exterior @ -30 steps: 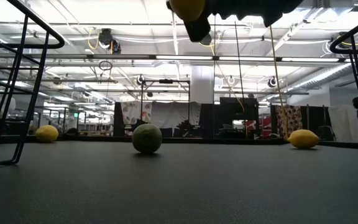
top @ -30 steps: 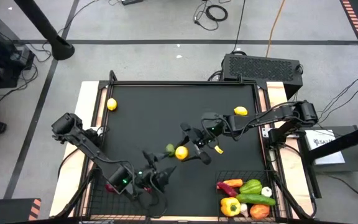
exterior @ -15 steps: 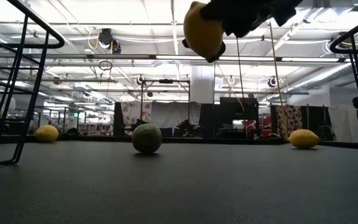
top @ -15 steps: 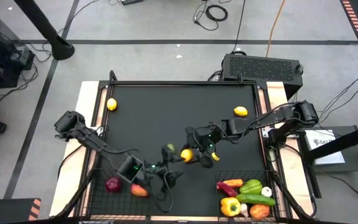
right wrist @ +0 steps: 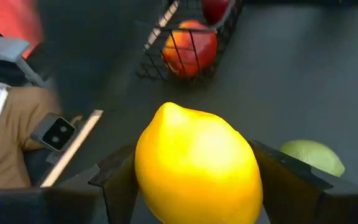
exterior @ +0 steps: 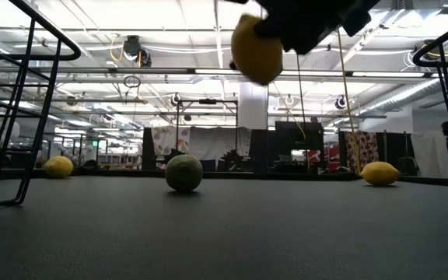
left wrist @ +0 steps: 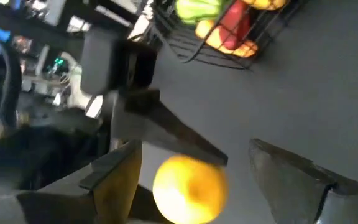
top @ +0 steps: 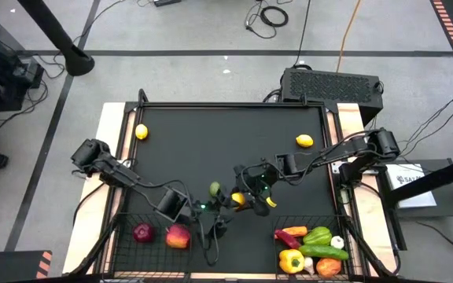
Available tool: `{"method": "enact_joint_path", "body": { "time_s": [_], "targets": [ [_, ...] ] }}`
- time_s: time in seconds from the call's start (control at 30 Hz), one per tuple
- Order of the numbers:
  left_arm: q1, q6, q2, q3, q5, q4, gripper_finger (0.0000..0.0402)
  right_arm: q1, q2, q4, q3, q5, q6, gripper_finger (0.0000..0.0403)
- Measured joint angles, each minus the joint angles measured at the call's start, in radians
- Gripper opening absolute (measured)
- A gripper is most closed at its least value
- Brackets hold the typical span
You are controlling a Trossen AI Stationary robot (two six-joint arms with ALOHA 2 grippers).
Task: Sort produce into baskets
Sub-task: Put the center yellow lemon into the left wire basket
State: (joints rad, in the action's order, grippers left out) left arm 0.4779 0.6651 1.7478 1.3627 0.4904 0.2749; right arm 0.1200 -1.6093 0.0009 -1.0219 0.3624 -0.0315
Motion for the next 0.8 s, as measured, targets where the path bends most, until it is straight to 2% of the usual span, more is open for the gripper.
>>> {"method": "enact_joint_path", "body": {
  "time_s": [0.33,0.47,0.8],
  "targets": [
    [-0.060,0.077,0.024,0.000,-0.081,0.070,0.0301,0.000,-0.038,0.024,0.000,0.002,0.013,0.0263],
    [-0.084,0.104,0.027,0.000,-0.145,0.076,0.0301,0.000,-0.040,0.032,0.000,0.002,0.015,0.0263],
    [-0.109,0.193,0.072,0.001,-0.126,0.093,0.0301,-0.001,-0.040,0.016,0.002,0.001,0.014,0.0263]
  ]
}}
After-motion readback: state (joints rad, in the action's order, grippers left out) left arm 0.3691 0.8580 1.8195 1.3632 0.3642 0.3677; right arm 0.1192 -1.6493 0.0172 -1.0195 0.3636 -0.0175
